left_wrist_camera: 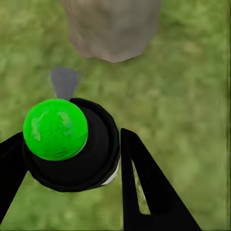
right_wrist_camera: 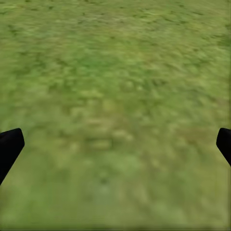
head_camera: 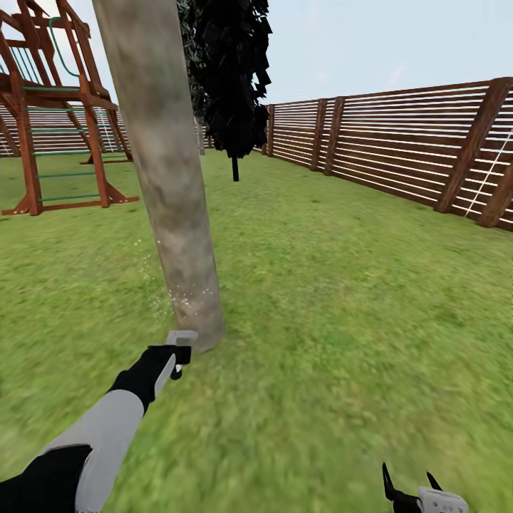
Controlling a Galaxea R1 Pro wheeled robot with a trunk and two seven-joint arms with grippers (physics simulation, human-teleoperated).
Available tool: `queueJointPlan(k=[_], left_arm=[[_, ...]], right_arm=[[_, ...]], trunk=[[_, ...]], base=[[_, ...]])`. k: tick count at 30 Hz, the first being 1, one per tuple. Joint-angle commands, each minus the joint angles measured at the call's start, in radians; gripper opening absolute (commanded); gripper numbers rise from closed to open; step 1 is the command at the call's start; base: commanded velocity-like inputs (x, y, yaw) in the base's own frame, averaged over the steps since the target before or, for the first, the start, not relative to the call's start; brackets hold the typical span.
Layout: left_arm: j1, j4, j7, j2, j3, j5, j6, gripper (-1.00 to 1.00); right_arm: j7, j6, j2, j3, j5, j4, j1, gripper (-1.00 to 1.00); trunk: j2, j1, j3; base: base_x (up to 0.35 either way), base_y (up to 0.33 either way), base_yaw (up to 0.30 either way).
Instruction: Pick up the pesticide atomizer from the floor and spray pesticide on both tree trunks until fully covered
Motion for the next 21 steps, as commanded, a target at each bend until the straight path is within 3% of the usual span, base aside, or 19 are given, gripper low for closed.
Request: queueJointPlan(k=[1, 3, 6, 10, 15, 19, 21], left_arm=[[-0.002, -0.012, 0.000, -0.008, 0.000, -0.001, 0.010, -1.00], [-0.004, -0.101, 0.000, -0.035, 0.000, -0.001, 0.086, -1.00], [0.007, -0.251, -0.002, -0.034, -0.001, 0.002, 0.170, -1.00], [0.009, -0.283, -0.003, -0.012, -0.002, 0.002, 0.183, -1.00], [-0.003, -0.303, -0.002, -0.039, -0.001, 0.002, 0.186, -1.00], [-0.002, -0.449, -0.003, -0.035, -0.001, 0.004, 0.303, -1.00], [0.003, -0.499, -0.004, -0.025, 0.001, 0.005, 0.322, -1.00]], right_arm=[[0.000, 0.000, 0.000, 0.000, 0.000, 0.000, 0.000, 1.00], [0.000, 0.000, -0.001, 0.000, 0.000, 0.000, 0.000, 1.00], [0.000, 0.000, -0.001, 0.000, 0.000, 0.000, 0.000, 1.00], [0.000, 0.000, -0.001, 0.000, 0.000, 0.000, 0.000, 1.00], [0.000, 0.000, -0.001, 0.000, 0.000, 0.000, 0.000, 1.00], [0.000, 0.000, -0.001, 0.000, 0.000, 0.000, 0.000, 1.00], [0.000, 0.000, -0.001, 0.000, 0.000, 0.000, 0.000, 1.00]], trunk=[[0.000, 0.000, 0.000], [0.000, 0.000, 0.000], [0.000, 0.000, 0.000], [0.000, 0.000, 0.000], [0.000, 0.000, 0.000], [0.000, 0.000, 0.000], [0.000, 0.000, 0.000]], base=[[-0.005, 0.001, 0.000], [-0.001, 0.000, 0.000], [0.000, 0.000, 0.000], [0.000, 0.000, 0.000], [-0.172, 0.000, 0.000], [-0.012, 0.000, 0.000], [0.000, 0.000, 0.000]])
